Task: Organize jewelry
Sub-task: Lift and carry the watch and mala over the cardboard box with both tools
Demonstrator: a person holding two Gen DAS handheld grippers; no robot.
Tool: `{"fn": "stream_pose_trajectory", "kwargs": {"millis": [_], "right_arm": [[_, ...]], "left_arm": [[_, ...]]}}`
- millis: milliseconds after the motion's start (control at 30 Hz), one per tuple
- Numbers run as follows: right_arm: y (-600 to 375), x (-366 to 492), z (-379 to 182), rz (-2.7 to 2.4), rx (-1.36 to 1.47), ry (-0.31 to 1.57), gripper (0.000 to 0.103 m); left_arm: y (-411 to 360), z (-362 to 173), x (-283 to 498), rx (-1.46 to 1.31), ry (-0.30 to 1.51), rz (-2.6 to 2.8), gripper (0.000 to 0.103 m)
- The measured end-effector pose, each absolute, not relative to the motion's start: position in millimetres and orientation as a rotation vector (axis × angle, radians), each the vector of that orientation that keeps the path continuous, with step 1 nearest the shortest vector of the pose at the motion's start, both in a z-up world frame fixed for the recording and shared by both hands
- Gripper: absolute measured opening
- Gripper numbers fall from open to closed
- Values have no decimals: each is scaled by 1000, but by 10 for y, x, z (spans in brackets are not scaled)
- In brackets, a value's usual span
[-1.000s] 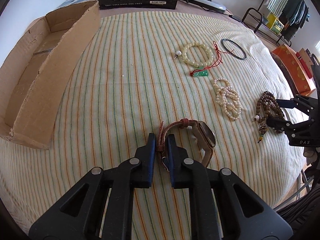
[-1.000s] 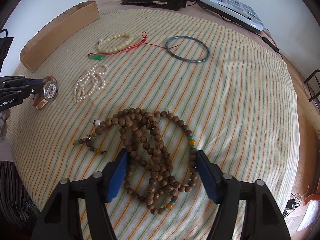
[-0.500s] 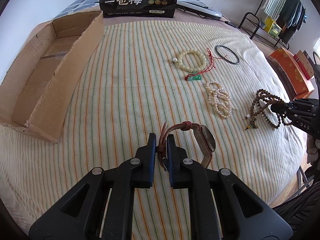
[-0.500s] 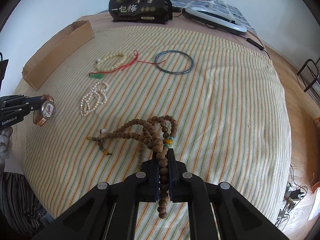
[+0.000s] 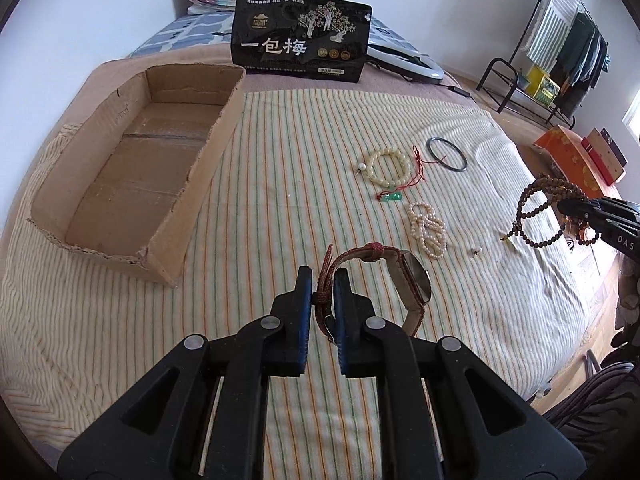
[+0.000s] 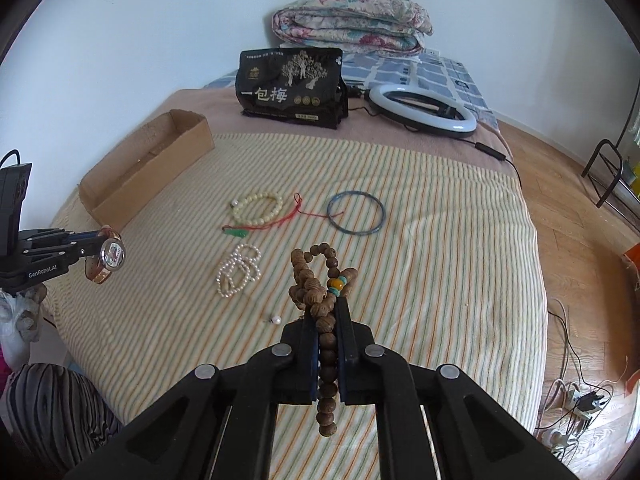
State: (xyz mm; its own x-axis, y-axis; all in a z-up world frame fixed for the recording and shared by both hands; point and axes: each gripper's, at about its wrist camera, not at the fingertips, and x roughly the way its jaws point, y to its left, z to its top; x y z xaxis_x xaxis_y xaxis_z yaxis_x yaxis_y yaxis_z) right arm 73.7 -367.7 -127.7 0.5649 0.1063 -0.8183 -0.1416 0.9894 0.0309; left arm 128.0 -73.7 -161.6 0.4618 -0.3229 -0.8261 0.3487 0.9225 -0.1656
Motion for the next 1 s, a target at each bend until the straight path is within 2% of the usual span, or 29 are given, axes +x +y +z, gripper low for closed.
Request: {"fn": "stream_pose_trajectory", "kwargs": {"millis": [567,1000], "right_arm": [[-2806,1007,-681,286,-56,820,4],[-1980,1577,-642,407,-53,784,4]], "left_arm": [[134,-1192,1382,-63,920,-288,9],[874,-1048,1686,-128,865,-165,9]]}}
